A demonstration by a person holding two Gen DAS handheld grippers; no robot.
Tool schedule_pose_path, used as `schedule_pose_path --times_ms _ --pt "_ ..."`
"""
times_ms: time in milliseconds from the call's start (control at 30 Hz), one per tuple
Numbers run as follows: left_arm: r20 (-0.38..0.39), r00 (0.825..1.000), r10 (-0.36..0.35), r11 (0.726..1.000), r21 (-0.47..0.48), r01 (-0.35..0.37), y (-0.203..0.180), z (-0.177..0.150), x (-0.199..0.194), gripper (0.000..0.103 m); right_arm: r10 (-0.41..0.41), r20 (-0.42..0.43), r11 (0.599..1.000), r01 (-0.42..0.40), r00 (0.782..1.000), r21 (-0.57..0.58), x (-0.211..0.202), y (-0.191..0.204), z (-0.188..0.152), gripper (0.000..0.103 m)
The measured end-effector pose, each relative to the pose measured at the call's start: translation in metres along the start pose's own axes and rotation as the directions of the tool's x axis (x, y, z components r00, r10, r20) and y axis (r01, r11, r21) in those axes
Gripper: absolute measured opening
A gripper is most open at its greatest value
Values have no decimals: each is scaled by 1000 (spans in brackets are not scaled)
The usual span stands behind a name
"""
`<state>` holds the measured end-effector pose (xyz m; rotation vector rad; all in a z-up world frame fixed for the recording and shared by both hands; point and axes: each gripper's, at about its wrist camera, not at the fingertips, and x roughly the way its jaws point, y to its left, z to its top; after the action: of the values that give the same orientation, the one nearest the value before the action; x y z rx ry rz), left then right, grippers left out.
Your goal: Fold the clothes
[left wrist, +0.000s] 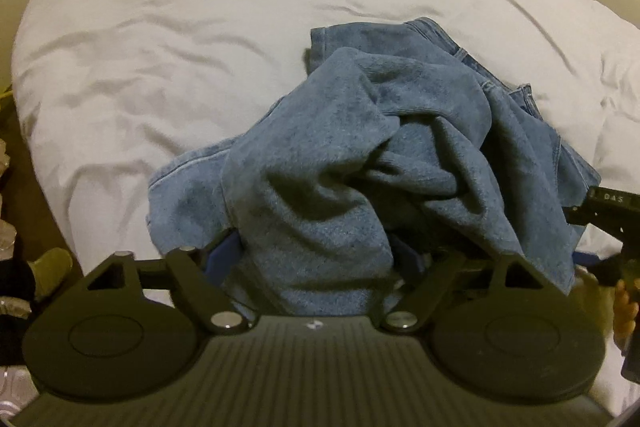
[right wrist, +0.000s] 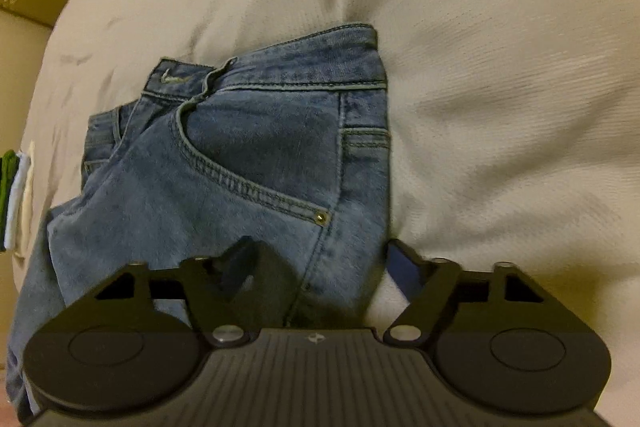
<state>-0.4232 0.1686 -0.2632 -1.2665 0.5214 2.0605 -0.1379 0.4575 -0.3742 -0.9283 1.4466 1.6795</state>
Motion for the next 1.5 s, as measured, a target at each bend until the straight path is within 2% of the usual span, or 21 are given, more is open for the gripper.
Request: schedule_pose_path --times_ms 33,67,100,267,433,533,667,700,733,767,800,833,867,933,967,1067,1100,1167,1233,1367,1500 --pt "-1 1000 0 1000 10 0 0 1 1 55 12 10 1000 -12 1000 2 -1 0 0 41" --pt "-2 1000 -1 1000 21 1 -1 2 2 52 22 21 1000 -22 1000 0 -5 1 0 31" --pt "-2 1000 -1 1000 31 1 -1 4 3 48 31 33 1000 -31 999 -1 -10 1 0 10" --pt "24 1000 -16 993 120 13 10 29 -11 35 155 148 987 -158 977 7 -63 5 -12 6" --pt "199 980 7 951 302 -68 25 89 -41 28 297 338 954 -293 893 -65 -153 36 -37 5" --pt "308 951 -17 907 404 -114 30 133 -59 28 346 436 938 -288 831 -194 -205 69 -68 5" --pt "421 899 -120 861 495 -117 29 181 -92 27 388 567 917 -240 726 -320 -271 104 -122 5" --pt "445 882 -158 845 522 -112 27 189 -100 27 391 589 912 -214 707 -349 -285 111 -136 5" --pt "457 869 -192 827 552 -107 24 194 -104 29 390 594 904 -172 703 -391 -297 118 -149 6" --pt "456 861 -227 799 592 -102 21 196 -106 30 388 584 894 -136 713 -428 -305 125 -161 6" --pt "440 861 -254 759 643 -105 17 195 -104 34 380 530 883 -127 758 -451 -306 130 -168 8" --pt "420 869 -261 724 681 -111 16 192 -98 36 356 455 883 -134 816 -450 -302 132 -173 20" --pt "391 886 -248 696 708 -118 16 189 -89 36 315 377 895 -140 871 -424 -290 130 -178 23" --pt "307 931 -198 697 712 -87 24 179 -72 34 230 204 917 -142 952 -372 -266 126 -188 28" --pt "251 951 -182 704 708 -53 30 174 -65 35 190 126 931 -138 974 -337 -255 123 -193 28" --pt "114 984 -136 774 632 33 54 142 -55 35 162 44 974 -152 986 -165 -236 97 -201 28" --pt "47 990 -134 800 594 81 60 127 -53 35 156 42 978 -149 987 -144 -235 91 -199 29" --pt "-64 986 -152 838 520 163 63 96 -51 35 129 39 985 -123 991 -124 -235 79 -189 37" --pt "-172 969 -177 869 436 235 67 66 -50 37 105 36 987 -100 994 -123 -233 67 -176 42" --pt "-292 924 -248 887 314 337 33 0 -51 47 73 17 989 -70 997 -130 -228 44 -154 45" --pt "-335 879 -339 912 111 394 -1 -53 -50 56 58 -61 974 -70 996 -214 -216 24 -122 51"
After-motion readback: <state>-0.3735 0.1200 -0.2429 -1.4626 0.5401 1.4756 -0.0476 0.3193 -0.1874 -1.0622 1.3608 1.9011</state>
